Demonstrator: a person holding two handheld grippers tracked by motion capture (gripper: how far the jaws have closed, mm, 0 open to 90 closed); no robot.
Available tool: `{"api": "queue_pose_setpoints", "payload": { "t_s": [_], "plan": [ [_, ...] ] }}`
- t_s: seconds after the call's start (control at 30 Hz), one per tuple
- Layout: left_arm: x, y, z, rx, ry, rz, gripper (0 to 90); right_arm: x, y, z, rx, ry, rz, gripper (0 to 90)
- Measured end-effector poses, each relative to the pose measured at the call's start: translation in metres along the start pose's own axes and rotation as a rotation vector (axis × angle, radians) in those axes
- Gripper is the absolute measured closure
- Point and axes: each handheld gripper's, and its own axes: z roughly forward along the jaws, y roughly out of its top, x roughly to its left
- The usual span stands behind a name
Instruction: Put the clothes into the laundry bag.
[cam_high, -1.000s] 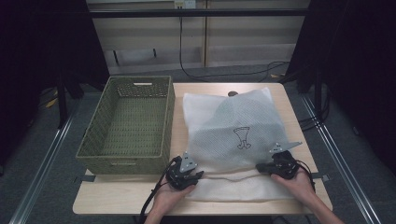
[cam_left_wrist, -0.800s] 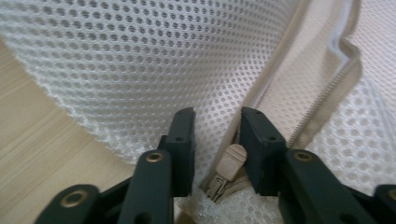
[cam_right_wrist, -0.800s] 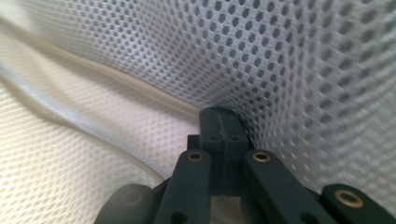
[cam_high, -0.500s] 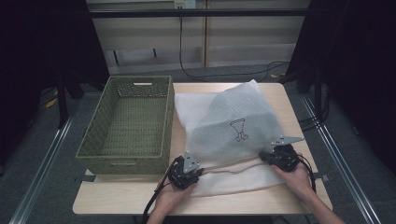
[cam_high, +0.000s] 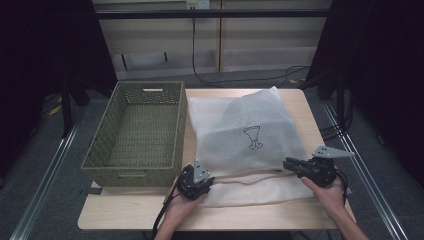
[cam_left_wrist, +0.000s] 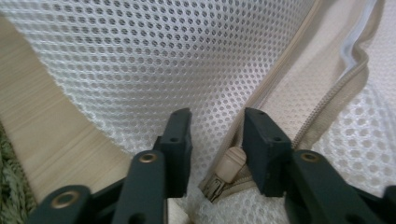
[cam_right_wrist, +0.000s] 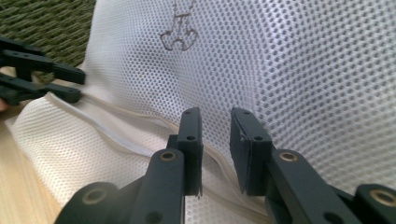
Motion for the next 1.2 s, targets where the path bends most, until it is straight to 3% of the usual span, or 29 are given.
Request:
{"api": "queue_pose_setpoints", "payload": {
  "t_s": [0.1,0.17,0.3,0.47,0.6,0.77,0.97,1.07,1.2],
  "plan": [
    [-0.001,0.002,-0.014,-0.097,-0.045,-0.035,53.3,-0.001,0.000,-0.003,-0.015,-0.011,0.007,74.6],
    [-0.002,0.004,-0.027,-0.172,-0.080,-0.034,50.3,-0.001,0.001,-0.007,-0.039,-0.014,0.007,73.6],
    [-0.005,0.006,-0.049,-0.268,-0.084,-0.067,34.3,0.004,0.002,-0.013,-0.070,-0.010,0.002,67.5],
    [-0.005,0.000,-0.070,-0.351,-0.069,-0.098,24.1,0.017,0.001,-0.023,-0.110,-0.015,-0.009,50.3],
    [-0.002,-0.011,-0.082,-0.377,-0.032,-0.121,19.4,0.022,-0.004,-0.037,-0.180,-0.056,-0.015,37.3],
    [0.003,-0.022,-0.096,-0.385,0.049,-0.135,13.4,0.026,-0.013,-0.051,-0.194,-0.082,-0.036,34.7],
    [0.008,-0.032,-0.107,-0.410,0.062,-0.149,10.8,0.024,-0.024,-0.064,-0.203,-0.088,-0.008,29.5],
    [0.008,-0.038,-0.109,-0.409,0.065,-0.177,10.3,0.024,-0.025,-0.068,-0.200,-0.103,-0.026,28.5],
    [0.008,-0.051,-0.115,-0.418,0.076,-0.211,10.0,0.020,-0.027,-0.068,-0.198,-0.113,-0.005,28.3]
  ]
}}
